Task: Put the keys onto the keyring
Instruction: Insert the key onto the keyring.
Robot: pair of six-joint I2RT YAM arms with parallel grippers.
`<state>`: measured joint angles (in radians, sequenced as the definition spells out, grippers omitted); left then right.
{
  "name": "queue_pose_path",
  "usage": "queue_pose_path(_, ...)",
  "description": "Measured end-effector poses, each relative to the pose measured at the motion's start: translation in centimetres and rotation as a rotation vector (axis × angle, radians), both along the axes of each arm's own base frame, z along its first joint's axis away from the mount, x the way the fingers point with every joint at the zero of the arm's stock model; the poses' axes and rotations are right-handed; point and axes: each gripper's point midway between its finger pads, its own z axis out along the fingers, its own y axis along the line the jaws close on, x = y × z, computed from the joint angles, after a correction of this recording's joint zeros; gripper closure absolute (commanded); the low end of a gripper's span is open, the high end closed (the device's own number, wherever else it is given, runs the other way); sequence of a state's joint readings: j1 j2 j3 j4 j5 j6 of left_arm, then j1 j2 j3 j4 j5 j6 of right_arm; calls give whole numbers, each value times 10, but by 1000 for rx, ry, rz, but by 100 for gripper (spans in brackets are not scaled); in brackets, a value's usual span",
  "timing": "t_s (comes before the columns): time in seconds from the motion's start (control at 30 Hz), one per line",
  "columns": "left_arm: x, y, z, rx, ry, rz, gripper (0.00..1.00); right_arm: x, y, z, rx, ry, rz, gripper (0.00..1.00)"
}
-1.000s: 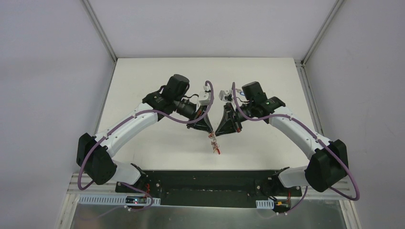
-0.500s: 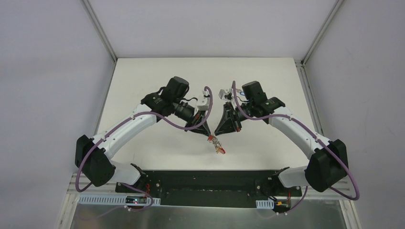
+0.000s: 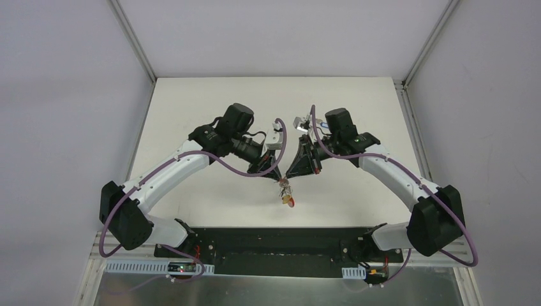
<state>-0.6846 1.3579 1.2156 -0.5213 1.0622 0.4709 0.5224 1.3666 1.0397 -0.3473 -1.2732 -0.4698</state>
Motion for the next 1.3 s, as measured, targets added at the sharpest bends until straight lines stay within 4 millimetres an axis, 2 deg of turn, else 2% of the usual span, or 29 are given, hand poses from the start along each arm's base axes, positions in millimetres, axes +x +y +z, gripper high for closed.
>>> queue_pose_path(0.2, 7, -1, -4, 27, -28, 38, 100, 7, 0, -4, -12, 78, -49, 100)
queue_pose_path(0.63, 36, -5, -5, 57, -83, 180, 100, 38, -4, -10, -1, 190, -216, 100)
queue_pose_path(1.07, 66, -9, -4, 72, -135, 302, 100, 66, -9, 1, 35, 289, -357, 100)
queue_pose_path(1.3, 75, -9, -7, 95, -121, 352, 82, 74, -8, 2, 46, 315, -399, 100)
